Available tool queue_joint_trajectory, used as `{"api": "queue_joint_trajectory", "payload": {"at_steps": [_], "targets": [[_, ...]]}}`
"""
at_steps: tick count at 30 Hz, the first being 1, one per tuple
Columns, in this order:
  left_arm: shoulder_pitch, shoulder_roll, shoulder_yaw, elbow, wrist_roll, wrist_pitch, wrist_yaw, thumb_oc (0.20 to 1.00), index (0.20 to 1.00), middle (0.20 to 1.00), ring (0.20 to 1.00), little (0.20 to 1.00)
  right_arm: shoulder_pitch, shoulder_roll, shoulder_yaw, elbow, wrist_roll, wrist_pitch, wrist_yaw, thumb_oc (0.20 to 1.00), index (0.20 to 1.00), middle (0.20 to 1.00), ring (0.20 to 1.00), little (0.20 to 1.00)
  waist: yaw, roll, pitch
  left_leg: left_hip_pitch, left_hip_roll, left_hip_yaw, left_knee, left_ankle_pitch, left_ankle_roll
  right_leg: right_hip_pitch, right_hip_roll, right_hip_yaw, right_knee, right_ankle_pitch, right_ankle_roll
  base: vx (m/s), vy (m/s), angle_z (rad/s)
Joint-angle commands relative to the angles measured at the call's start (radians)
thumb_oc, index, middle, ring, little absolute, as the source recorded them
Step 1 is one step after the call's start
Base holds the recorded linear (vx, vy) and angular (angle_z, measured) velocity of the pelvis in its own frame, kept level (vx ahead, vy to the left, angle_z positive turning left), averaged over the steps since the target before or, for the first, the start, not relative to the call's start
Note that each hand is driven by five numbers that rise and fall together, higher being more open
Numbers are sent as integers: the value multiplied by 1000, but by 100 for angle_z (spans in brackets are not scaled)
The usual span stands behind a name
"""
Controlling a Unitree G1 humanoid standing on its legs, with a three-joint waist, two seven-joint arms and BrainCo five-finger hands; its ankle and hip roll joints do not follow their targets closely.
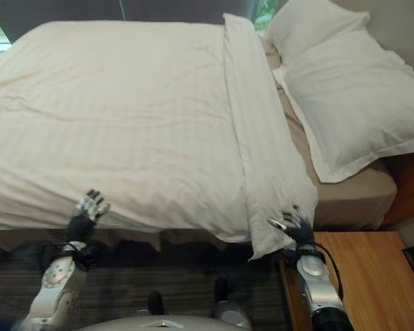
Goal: Making the bed.
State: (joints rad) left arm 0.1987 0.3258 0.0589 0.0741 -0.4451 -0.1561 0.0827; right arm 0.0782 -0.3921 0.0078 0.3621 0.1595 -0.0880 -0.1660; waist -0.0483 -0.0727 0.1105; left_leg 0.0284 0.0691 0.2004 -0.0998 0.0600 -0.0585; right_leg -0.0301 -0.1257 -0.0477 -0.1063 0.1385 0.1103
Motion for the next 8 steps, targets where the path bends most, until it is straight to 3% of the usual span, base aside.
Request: {"api": "queue_joint_trajectory", "payload": {"at_steps": [1, 8], "targets": [[-40, 31, 65, -78, 107, -79, 50, 1000, 1000, 1000, 1000, 1000, -36, -10, -43, -61, -51, -55, -2, 1000, 1000, 1000, 1000, 1000, 1, 6, 35, 73, 47, -30, 13, -119, 0, 66, -60, -20, 19, -114, 41, 36, 11, 4], [-11, 36, 92, -99, 197, -83, 85, 1000, 1000, 1000, 1000, 1000, 17, 36, -29, -213, -23, -79, 40, 1000, 1000, 1000, 1000, 1000, 8, -1, 17, 87, 48, -34, 13, -123, 3, 82, -59, -27, 19, -115, 41, 29, 15, 1]]}}
